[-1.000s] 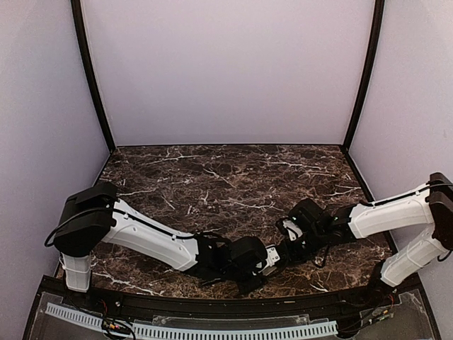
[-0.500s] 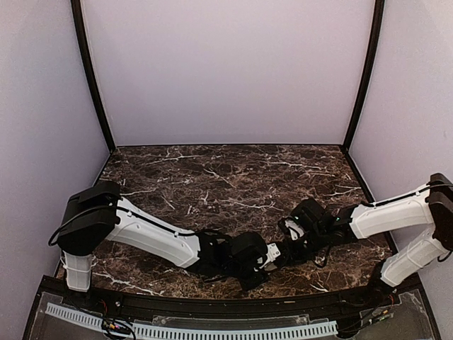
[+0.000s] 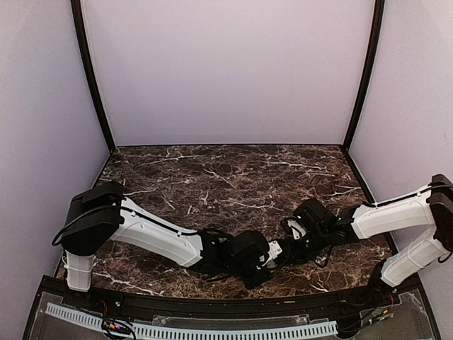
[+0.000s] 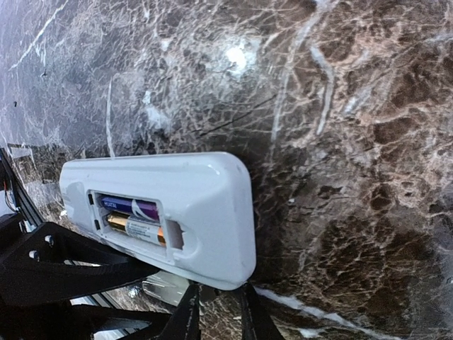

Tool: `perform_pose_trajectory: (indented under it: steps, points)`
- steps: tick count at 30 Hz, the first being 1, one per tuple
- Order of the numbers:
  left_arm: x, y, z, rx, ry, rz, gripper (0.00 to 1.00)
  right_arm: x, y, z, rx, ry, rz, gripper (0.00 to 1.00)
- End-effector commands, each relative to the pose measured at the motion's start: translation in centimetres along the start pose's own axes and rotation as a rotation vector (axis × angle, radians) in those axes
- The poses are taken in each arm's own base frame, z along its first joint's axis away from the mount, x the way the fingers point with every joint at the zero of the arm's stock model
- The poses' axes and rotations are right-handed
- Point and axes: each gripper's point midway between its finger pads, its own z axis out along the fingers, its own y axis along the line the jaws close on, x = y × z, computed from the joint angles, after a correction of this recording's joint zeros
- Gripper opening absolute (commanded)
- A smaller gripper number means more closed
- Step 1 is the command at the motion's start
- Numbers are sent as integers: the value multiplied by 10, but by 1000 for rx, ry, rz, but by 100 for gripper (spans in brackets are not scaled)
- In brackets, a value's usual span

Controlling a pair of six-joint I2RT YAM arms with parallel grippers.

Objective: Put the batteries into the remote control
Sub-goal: Pick up the battery cover from the center of the board.

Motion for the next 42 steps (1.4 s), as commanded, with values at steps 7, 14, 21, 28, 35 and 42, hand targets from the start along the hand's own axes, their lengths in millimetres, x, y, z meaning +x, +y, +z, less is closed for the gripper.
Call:
perform_pose_trajectory:
  steps: [7, 14, 21, 28, 35, 42]
  points:
    - [61, 41, 30, -123, 186, -31, 32, 13, 14, 0, -38, 56, -51, 21]
    - [65, 38, 30, -103, 197, -9, 17, 14, 13, -5, -46, 46, -45, 23]
    - [60, 32, 27, -64, 196, 4, 1, 12, 16, -11, -60, 38, -51, 24]
    - [18, 20, 5, -17, 46, 1, 0, 1, 25, -30, -137, -19, -65, 30]
    - [-7, 14, -10, -10, -39, 33, 0, 0, 23, -31, -154, -17, -50, 32]
    - [-14, 11, -20, -9, -67, 57, 0, -3, 17, -39, -124, -36, -43, 33]
